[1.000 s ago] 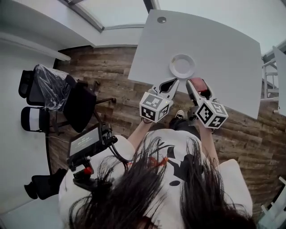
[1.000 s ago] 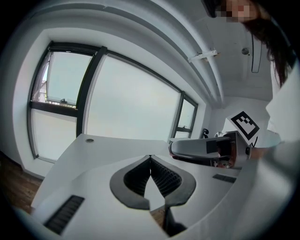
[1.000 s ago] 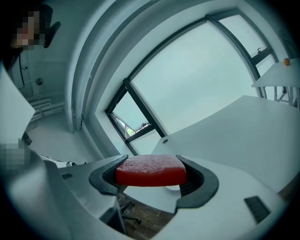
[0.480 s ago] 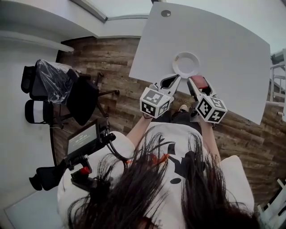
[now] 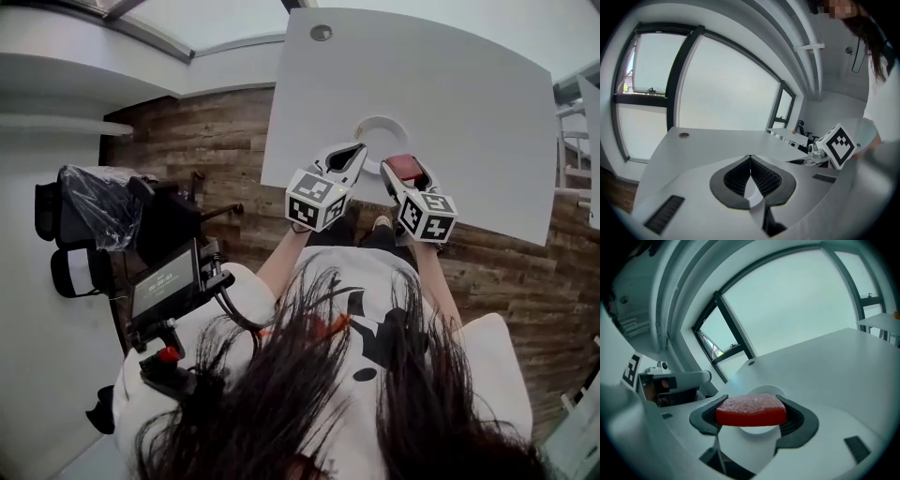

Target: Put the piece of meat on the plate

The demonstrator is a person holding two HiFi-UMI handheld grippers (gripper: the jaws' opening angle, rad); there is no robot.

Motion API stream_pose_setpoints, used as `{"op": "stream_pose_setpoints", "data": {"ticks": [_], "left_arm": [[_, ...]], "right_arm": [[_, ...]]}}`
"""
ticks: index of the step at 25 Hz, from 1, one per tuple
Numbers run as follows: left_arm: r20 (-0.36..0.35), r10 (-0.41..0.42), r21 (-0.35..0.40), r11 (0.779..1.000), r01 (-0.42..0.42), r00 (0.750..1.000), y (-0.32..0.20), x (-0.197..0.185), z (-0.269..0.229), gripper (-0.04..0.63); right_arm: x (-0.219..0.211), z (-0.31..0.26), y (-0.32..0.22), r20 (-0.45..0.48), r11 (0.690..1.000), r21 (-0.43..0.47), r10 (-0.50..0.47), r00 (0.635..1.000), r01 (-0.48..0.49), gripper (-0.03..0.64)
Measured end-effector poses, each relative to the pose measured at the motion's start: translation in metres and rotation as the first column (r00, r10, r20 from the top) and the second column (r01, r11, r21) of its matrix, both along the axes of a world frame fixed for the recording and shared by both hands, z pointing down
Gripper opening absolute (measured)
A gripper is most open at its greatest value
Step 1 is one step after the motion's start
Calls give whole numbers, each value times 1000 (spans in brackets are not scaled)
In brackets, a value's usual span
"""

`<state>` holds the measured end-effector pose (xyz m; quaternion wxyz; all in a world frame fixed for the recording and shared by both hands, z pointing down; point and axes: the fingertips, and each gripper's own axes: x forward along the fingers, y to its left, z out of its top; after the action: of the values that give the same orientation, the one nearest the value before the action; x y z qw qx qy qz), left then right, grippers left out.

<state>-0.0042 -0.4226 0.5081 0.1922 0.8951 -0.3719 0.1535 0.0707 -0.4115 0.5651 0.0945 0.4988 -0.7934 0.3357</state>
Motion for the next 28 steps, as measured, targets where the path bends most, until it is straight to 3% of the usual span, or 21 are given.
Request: {"op": "stream_pose_setpoints", "data": {"ticks": [8,12,18,24,28], "left_arm": [[12,67,-67,996,-66,998,-63,-42,34,5],[12,88,-67,994,-88,996,-59,-34,34,5],[11,117,-61,991,-116,993,-56,-25,32,5],[0,131,-50,990,-131,991,-57,-18,28,5],[2,139,-45,989,-138,990,-59,-15,26,5]], "right_arm": [[-55,63,-62,-203,990,-96,-124,971,106,327],[-43,76,-46,-306,982,-124,-176,936,144,327],[-31,82,-37,-368,979,-142,-193,910,150,327],[-28,86,-33,-514,957,-146,-290,807,251,327],[-26,85,-33,-522,959,-142,-284,804,246,328]]}}
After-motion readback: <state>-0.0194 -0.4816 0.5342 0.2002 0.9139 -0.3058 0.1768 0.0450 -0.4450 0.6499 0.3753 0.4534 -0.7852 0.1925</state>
